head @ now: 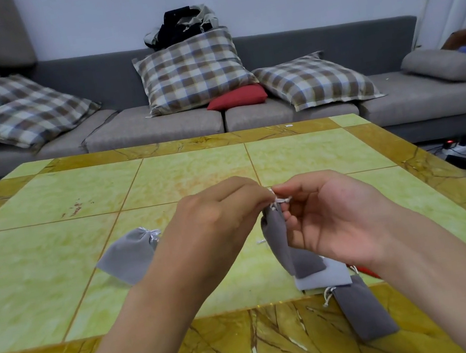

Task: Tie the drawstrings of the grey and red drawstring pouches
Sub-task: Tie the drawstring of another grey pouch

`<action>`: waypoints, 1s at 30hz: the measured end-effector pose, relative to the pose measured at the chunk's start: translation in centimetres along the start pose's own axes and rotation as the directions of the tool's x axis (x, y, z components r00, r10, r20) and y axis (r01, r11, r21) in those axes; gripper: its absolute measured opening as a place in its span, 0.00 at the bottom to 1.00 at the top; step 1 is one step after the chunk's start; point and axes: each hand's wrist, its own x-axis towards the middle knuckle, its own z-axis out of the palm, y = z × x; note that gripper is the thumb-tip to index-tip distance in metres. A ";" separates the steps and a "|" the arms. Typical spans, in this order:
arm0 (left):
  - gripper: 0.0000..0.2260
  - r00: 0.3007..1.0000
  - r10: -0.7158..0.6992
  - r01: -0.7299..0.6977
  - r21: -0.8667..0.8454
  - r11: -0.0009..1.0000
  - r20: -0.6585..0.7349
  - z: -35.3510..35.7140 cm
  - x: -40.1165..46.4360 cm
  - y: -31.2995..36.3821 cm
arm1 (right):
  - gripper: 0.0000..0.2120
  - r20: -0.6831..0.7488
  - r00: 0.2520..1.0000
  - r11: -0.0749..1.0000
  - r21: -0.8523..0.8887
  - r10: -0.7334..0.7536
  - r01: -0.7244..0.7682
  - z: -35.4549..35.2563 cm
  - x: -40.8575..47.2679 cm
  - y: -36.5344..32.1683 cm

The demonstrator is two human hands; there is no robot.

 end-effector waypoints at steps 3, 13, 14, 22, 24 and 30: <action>0.05 1.000 -0.024 0.024 0.000 1.000 -0.005 0.2 0.0 0.3 | 0.03 0.012 1.000 1.000 0.030 0.006 -0.006 0.3 -0.3 -0.1; 0.10 0.959 -0.261 0.271 -0.082 0.959 0.109 1.8 -0.8 0.7 | 0.03 -0.088 0.964 0.956 -0.175 -0.252 0.234 1.1 -0.3 0.7; 0.10 0.952 -0.290 0.300 -0.107 0.948 0.100 2.0 -0.9 0.5 | 0.02 -0.081 0.958 0.948 -0.192 -0.274 0.255 1.2 -0.3 0.8; 0.06 0.878 -0.477 0.457 -0.343 0.820 0.028 2.7 -1.0 0.3 | 0.07 -0.010 0.935 0.927 -0.134 -0.354 0.349 1.4 0.1 1.5; 0.06 0.866 -0.499 0.462 -0.387 0.798 0.005 2.8 -1.0 0.2 | 0.08 0.004 0.920 0.913 -0.123 -0.391 0.388 1.4 0.3 1.8; 0.05 0.808 -0.584 0.509 -0.582 0.634 0.070 2.6 -0.7 0.1 | 0.04 0.061 0.835 0.788 -0.297 -0.547 0.538 0.6 0.7 1.6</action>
